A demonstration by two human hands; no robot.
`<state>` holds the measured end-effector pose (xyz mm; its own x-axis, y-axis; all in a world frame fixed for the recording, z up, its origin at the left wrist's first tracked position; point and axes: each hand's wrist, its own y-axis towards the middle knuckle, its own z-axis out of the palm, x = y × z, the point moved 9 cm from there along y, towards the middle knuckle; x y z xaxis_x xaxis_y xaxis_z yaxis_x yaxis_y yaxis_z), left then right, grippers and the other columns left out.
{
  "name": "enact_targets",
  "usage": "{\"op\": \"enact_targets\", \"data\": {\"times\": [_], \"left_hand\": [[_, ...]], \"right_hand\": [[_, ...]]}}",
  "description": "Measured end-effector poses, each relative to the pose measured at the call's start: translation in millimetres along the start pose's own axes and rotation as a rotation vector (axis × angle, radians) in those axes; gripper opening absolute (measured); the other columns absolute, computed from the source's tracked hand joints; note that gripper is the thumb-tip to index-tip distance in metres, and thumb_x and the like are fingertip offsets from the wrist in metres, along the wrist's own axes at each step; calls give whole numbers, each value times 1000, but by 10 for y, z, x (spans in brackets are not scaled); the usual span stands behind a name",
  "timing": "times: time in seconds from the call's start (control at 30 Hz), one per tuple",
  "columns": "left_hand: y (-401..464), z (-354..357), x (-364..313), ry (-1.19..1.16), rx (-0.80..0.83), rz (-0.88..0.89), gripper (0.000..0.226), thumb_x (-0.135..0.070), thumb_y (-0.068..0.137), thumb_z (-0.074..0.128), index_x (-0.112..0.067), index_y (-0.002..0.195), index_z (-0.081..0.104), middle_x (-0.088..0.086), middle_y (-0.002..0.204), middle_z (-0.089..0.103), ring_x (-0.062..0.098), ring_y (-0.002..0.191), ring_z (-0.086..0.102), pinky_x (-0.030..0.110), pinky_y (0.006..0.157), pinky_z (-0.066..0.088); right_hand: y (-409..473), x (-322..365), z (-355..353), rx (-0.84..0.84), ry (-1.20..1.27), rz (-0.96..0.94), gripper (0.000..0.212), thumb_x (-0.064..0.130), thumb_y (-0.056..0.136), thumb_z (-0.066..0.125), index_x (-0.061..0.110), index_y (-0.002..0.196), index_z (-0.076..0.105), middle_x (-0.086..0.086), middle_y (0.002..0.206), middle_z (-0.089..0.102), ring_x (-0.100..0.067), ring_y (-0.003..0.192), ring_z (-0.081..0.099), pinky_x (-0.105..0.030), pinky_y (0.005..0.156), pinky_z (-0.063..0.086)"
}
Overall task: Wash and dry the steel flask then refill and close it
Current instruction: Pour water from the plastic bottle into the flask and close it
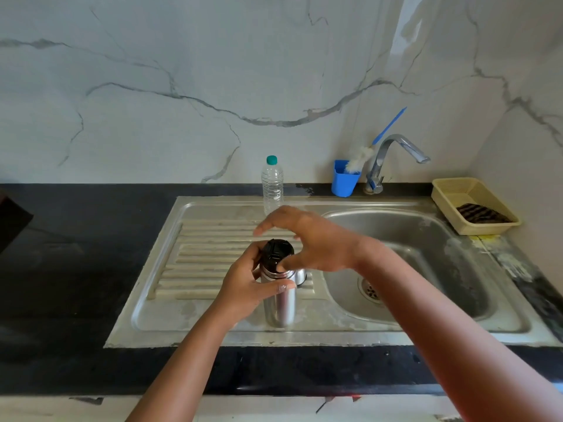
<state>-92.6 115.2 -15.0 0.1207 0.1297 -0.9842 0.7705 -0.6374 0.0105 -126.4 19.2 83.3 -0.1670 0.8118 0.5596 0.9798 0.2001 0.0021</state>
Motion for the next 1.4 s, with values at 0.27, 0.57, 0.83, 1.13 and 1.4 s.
{"op": "enact_targets", "data": {"times": [0.27, 0.57, 0.83, 1.13, 1.4], "left_hand": [[2, 1, 32, 30, -16, -18, 68, -25, 62, 92, -28, 120, 55, -12, 110, 70, 11, 104, 68, 32, 92, 55], [66, -34, 21, 161, 94, -51, 64, -11, 69, 89, -33, 120, 57, -15, 110, 70, 3, 104, 66, 29, 93, 52], [88, -87, 51, 236, 34, -5, 54, -19, 64, 91, -29, 109, 62, -15, 102, 71, 4, 100, 66, 31, 88, 53], [79, -67, 24, 231, 32, 3, 59, -21, 63, 93, -31, 111, 62, -15, 104, 71, 3, 102, 66, 28, 88, 52], [109, -30, 114, -22, 263, -89, 103, -76, 59, 73, -36, 146, 36, -22, 144, 49, -5, 133, 44, 24, 110, 38]], "right_hand": [[63, 87, 42, -27, -278, -55, 47, 19, 78, 73, 26, 123, 63, 3, 110, 57, -17, 95, 58, -31, 82, 49], [86, -27, 82, 111, -334, -104, 51, 43, 86, 68, 24, 132, 55, 4, 118, 59, -17, 109, 52, -36, 89, 47], [141, 106, 175, 84, -640, -255, 53, 56, 92, 54, 12, 122, 54, -5, 106, 59, -19, 93, 50, -28, 70, 34], [79, -45, 207, -112, -560, -17, 56, 65, 88, 53, 13, 110, 52, -7, 101, 64, -25, 88, 55, -31, 68, 31], [32, -1038, 148, -303, 315, 295, 45, 57, 95, 45, 16, 98, 64, -2, 70, 62, -12, 65, 58, -28, 70, 47]]}}
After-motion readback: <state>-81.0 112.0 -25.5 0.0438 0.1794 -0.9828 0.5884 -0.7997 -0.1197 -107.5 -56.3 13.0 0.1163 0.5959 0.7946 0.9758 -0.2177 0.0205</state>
